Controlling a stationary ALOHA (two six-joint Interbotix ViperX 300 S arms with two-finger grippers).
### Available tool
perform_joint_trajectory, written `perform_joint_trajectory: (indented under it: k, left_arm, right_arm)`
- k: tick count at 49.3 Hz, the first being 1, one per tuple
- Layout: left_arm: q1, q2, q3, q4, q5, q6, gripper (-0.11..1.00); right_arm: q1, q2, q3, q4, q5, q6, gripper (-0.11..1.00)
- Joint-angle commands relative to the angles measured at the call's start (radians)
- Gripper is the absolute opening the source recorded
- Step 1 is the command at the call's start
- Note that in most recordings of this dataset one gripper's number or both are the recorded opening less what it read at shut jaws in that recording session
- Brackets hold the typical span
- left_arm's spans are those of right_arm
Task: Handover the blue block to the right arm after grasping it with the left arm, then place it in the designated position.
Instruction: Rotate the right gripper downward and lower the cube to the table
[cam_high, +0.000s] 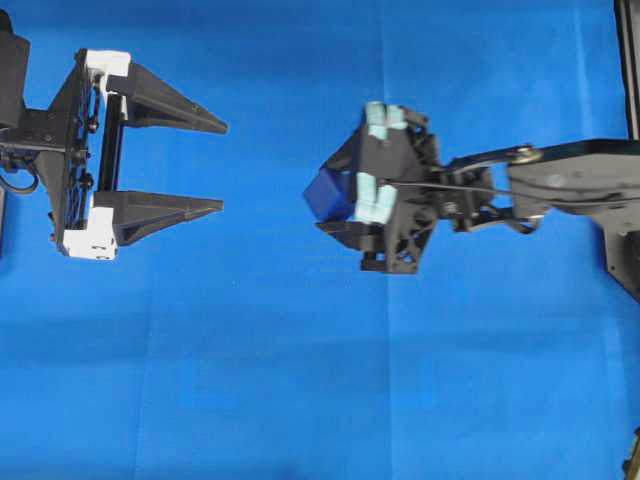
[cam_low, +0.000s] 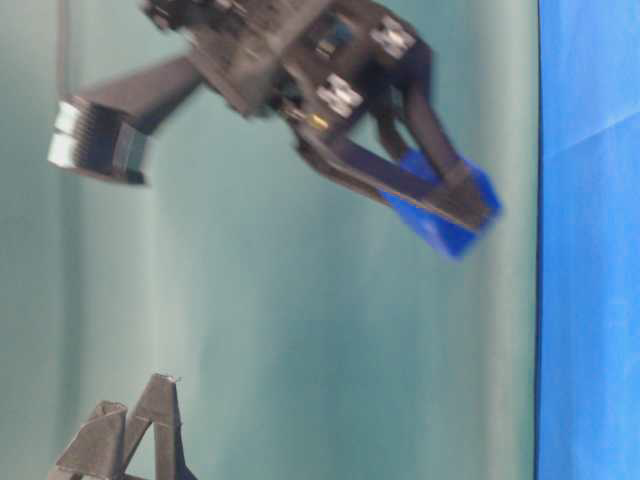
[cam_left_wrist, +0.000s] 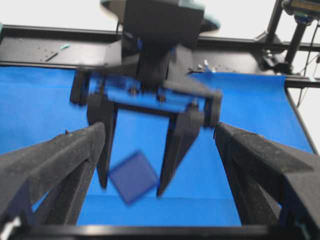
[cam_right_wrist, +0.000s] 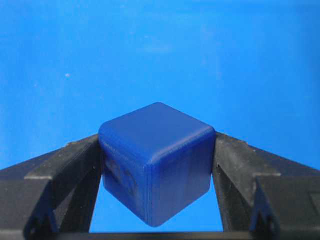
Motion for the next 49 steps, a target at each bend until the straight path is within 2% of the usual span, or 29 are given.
perform_joint_trajectory:
  k: [1,10,32,49]
  left_arm:
    - [0.002,-0.020,-0.018,0.000,-0.006,0.000,0.93]
    - [0.002,-0.018,-0.020,0.000,-0.006,0.003,0.93]
    - [0.005,-0.020,-0.015,0.000,-0.006,0.003,0.93]
    - [0.005,-0.018,-0.015,0.000,-0.006,0.003,0.93]
  right_arm:
    - [-0.008,0.037,-0.028,0.000,-0.069,0.006,0.56]
    - [-0.037,0.155,-0.046,0.000,-0.170,0.021,0.56]
    - [-0.083,0.341,-0.103,-0.005,-0.296,0.021,0.56]
    - [-0.103,0.373,-0.104,-0.006,-0.314,0.018,0.56]
